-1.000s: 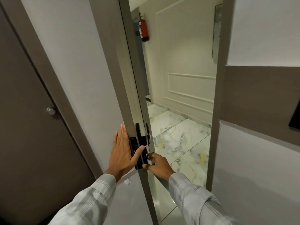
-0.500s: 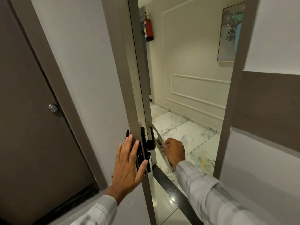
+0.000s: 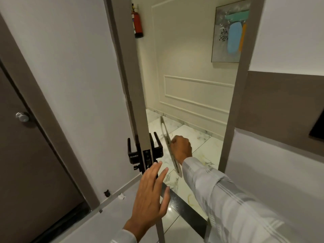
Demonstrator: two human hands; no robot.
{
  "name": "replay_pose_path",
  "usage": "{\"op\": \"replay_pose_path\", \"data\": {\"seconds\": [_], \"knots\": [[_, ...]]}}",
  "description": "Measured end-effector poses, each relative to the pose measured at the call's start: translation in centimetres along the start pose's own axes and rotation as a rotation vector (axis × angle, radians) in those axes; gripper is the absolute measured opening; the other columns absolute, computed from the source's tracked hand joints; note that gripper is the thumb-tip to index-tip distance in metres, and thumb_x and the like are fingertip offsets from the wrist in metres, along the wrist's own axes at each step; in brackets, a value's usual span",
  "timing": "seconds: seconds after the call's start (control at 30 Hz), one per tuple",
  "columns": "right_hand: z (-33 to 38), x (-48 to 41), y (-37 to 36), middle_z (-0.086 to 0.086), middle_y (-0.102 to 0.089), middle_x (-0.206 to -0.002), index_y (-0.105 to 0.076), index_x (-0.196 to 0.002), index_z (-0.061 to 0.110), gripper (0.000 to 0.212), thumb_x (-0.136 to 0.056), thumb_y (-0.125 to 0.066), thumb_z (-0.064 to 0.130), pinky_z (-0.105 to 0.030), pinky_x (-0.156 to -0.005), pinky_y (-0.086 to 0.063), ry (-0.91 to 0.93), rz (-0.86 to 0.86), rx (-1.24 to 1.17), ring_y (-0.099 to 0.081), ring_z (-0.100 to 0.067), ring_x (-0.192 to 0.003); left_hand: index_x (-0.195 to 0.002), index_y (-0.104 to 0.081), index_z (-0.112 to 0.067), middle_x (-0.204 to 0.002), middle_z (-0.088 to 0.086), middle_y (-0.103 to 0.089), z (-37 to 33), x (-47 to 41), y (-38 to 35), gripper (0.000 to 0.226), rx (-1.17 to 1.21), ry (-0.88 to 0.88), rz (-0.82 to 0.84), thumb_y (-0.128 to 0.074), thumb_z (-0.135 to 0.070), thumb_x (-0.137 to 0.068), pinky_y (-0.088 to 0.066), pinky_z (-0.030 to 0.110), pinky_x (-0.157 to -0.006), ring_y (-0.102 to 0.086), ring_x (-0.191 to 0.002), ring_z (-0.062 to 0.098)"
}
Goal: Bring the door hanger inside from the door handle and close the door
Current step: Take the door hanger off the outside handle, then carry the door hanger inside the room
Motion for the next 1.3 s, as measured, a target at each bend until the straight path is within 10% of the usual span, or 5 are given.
{"op": "replay_pose_path", "data": {"seconds": [0.2, 0.4, 0.77, 1.07, 1.3], "knots": [[-12.0, 7.9, 2.1, -0.01, -0.073, -0.085, -0.062, -0.075, 0.011, 0.01, -0.081, -0.071, 0.012, -0.043, -0.078, -0.06, -0.273, -0.02, -0.249, -0.07, -0.03, -0.084, -0.141, -0.048, -0.022, -0.143, -0.006, -0.053, -2.2, 2.7, -6.6, 0.041, 0.438, 0.358, 0.251, -0.045, -0.025, -0.1, -0.035, 0.014, -0.105, -0.045, -0.124, -0.002], [-23.8, 21.2, 6.7, 0.001, -0.072, -0.069, -0.066, -0.064, 0.026, 0.028, -0.091, -0.068, 0.02, -0.032, -0.066, -0.058, -0.484, 0.012, -0.44, -0.068, -0.018, -0.066, -0.103, -0.071, -0.017, -0.102, 0.006, -0.078, -10.8, 6.1, -16.8, 0.038, 1.149, 0.905, 0.752, -0.042, -0.042, -0.102, -0.056, 0.02, -0.069, -0.074, -0.085, 0.015], [-37.8, 39.9, 22.8, 0.0, -0.072, -0.096, -0.063, -0.096, 0.017, 0.018, -0.086, -0.07, 0.004, -0.036, -0.079, -0.061, -0.791, -0.526, -0.41, -0.072, -0.022, -0.092, -0.107, -0.069, -0.007, -0.103, 0.015, -0.074, -35.8, 11.5, -23.4, 0.025, 0.947, 0.235, 1.222, -0.048, -0.019, -0.102, -0.058, 0.049, -0.091, -0.072, -0.094, 0.031], [-48.8, 56.8, 34.2, -0.014, -0.077, -0.098, -0.063, -0.096, -0.005, 0.022, -0.094, -0.068, 0.017, -0.038, -0.069, -0.059, -0.969, -0.754, -0.48, -0.071, -0.024, -0.079, -0.104, -0.069, -0.01, -0.102, 0.016, -0.075, -56.2, 18.4, -25.8, 0.02, 0.984, 0.175, 1.354, -0.051, -0.017, -0.1, -0.056, 0.057, -0.09, -0.07, -0.097, 0.039], [-56.3, 69.7, 40.2, -0.017, -0.074, -0.102, -0.062, -0.108, 0.003, 0.024, -0.088, -0.074, 0.008, -0.042, -0.067, -0.062, -1.206, -1.285, -0.688, -0.071, -0.035, -0.084, -0.111, -0.065, -0.014, -0.111, 0.005, -0.07, -67.5, 29.2, -26.7, 0.021, 0.821, -0.134, 1.576, -0.063, -0.008, -0.092, -0.056, 0.015, -0.076, -0.067, -0.095, 0.018]]}}
Point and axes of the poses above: each hand's wrist, its own x-axis away from the middle knuckle, its own y-axis out of the back of the hand, z = x × y, the point moved 5 cm from there along -x, towards the middle knuckle
